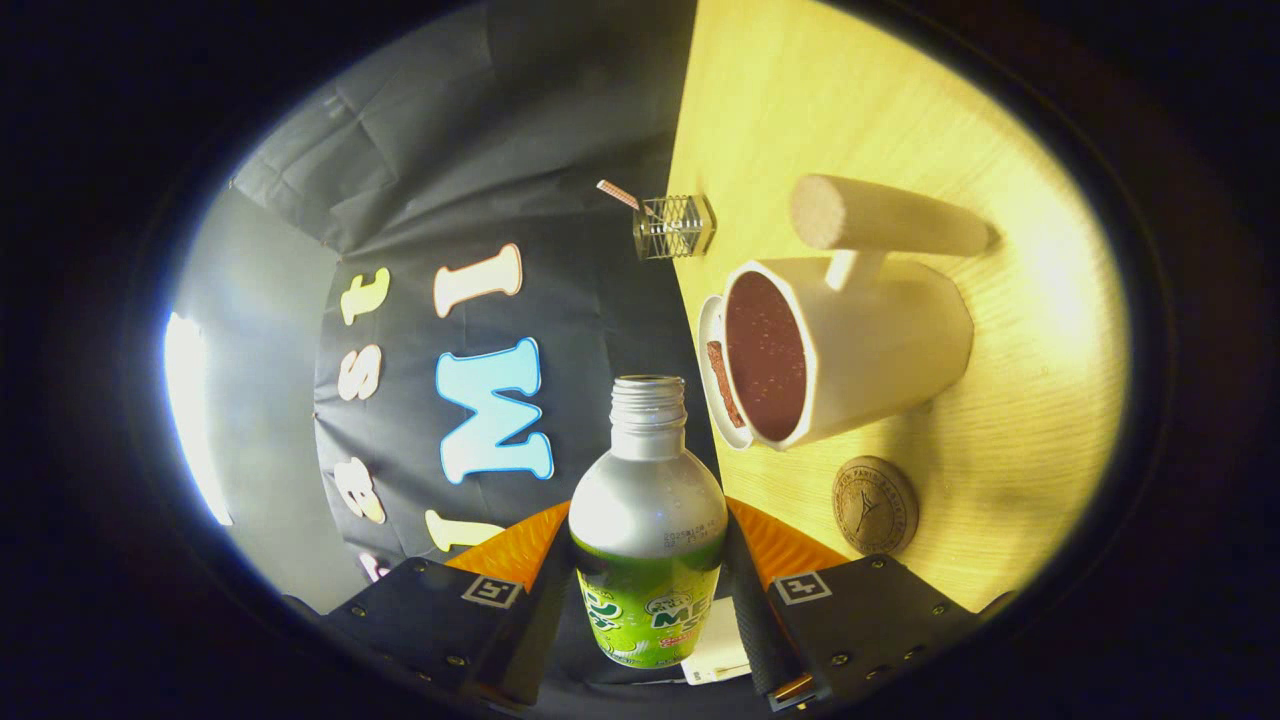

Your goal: Take the bottle from table, then pour the juice into the cup, finally place the bottle on the coaster

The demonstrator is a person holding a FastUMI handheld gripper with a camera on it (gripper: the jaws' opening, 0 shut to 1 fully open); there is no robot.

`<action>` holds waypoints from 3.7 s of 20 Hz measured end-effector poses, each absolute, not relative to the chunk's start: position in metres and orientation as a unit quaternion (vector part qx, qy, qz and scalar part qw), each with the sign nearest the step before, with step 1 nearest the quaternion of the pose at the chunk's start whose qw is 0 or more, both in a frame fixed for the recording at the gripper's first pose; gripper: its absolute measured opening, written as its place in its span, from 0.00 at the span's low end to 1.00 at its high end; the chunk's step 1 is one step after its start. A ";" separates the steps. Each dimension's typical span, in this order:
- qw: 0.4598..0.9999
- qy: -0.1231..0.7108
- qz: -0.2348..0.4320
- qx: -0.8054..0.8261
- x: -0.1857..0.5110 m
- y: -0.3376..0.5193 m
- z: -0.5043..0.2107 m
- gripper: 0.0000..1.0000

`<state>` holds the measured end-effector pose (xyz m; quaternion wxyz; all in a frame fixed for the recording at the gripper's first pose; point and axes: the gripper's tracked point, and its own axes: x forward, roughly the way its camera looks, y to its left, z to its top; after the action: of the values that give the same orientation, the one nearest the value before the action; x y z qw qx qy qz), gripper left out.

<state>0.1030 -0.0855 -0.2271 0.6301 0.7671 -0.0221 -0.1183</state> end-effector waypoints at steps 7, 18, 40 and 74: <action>0.722 -0.028 -0.100 0.684 0.106 -0.090 -0.182 0.76; 0.852 -0.026 -0.092 0.515 0.111 -0.084 -0.140 0.76; 0.990 0.050 -0.126 0.031 0.129 -0.067 -0.110 0.76; 0.990 0.121 -0.063 0.024 0.161 -0.028 -0.256 0.77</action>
<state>0.1609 -0.0278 -0.2556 0.9903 0.0238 0.1213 -0.0635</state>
